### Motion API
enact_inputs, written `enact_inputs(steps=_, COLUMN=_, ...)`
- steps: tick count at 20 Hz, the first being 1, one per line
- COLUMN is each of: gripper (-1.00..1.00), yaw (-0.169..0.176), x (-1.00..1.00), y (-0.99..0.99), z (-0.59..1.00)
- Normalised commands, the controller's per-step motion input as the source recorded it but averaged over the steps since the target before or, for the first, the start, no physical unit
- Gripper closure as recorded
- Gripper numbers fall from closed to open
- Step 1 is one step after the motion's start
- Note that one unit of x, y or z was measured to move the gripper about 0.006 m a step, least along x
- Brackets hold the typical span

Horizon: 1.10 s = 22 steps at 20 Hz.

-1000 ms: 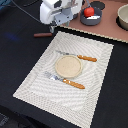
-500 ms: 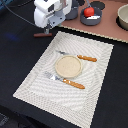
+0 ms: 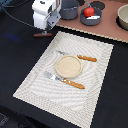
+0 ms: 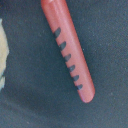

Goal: Place the fish, sausage, and tomato into the frying pan.

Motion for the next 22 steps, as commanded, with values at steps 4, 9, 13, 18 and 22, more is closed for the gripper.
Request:
enact_inputs(steps=4, gripper=-1.00, yaw=0.117, x=-0.63, y=-0.10, z=-0.31)
enact_inputs(steps=9, gripper=-1.00, yaw=0.118, x=-0.62, y=-0.07, z=-0.27)
enact_inputs(steps=13, gripper=-1.00, yaw=0.126, x=-0.68, y=0.00, z=-0.32)
enact_inputs(steps=18, gripper=-1.00, yaw=0.109, x=-0.48, y=-0.05, z=-0.33)
enact_inputs(steps=22, gripper=-1.00, yaw=0.068, x=-0.14, y=-0.05, z=-0.32)
